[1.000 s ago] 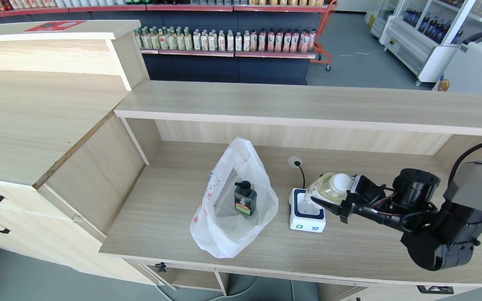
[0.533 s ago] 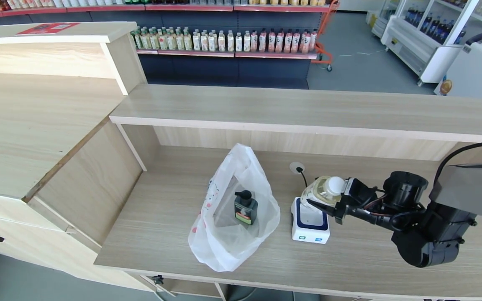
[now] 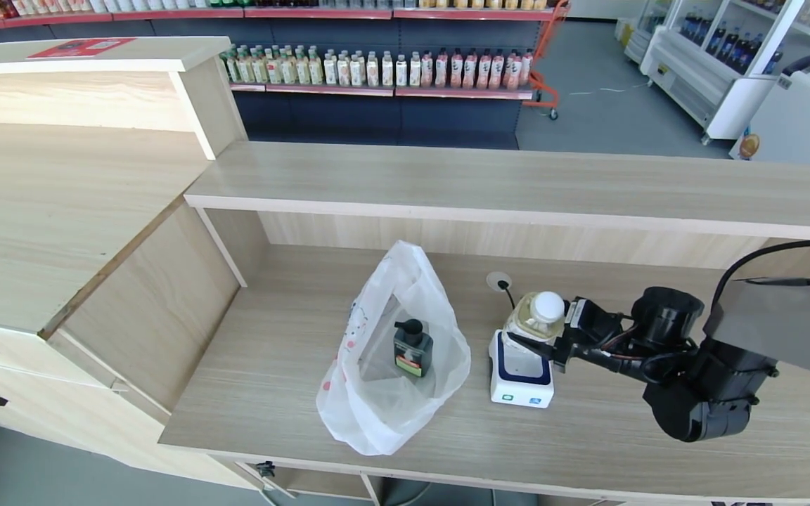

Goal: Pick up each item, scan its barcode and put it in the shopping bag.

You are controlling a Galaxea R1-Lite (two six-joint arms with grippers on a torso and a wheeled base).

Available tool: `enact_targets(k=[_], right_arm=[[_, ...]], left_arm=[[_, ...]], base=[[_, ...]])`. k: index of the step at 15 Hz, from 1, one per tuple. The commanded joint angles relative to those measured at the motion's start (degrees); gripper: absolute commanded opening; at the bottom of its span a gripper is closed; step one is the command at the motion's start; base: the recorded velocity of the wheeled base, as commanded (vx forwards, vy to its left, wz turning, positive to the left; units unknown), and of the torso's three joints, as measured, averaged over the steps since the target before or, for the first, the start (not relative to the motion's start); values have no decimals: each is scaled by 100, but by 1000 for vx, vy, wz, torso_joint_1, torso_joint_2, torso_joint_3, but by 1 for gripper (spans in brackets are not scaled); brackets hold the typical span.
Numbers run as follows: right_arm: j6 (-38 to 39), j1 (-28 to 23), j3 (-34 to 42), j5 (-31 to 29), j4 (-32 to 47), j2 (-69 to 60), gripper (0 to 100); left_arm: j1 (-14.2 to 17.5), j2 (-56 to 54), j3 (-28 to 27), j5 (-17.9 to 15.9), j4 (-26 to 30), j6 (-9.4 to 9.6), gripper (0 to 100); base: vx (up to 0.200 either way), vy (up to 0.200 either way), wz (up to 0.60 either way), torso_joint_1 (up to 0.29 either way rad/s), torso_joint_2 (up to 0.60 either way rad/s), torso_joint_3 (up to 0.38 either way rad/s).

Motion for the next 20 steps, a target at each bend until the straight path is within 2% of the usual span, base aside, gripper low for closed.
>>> enact_targets(k=[1,5,9,13,16,20], right_arm=[[-5,11,-10,-12,16,14,0],[74,55,87,5,60,-241,0],[1489,160,588,-21,69,-1304,0],[2122,187,737,-74,455,-1884,0],[2605,187,729,-425,754,-1981,0],[3475,327,439,-1296,1027,-1858,0]], left_arm=[[0,-2,1,-2,-1,0,100],[0,-2,1,-2,-1,0,100],[0,-2,1,-2,-1,0,100],[0,-2,1,-2,-1,0,100],[0,-2,1,-2,-1,-9,100],[0,-2,1,-2,-1,-18,100]], base=[[0,0,0,0,0,0],[0,0,0,0,0,0],[0,0,0,0,0,0],[0,50,0,3,-1,-1],[0,200,0,2,2,7],[0,0,0,0,0,0]])
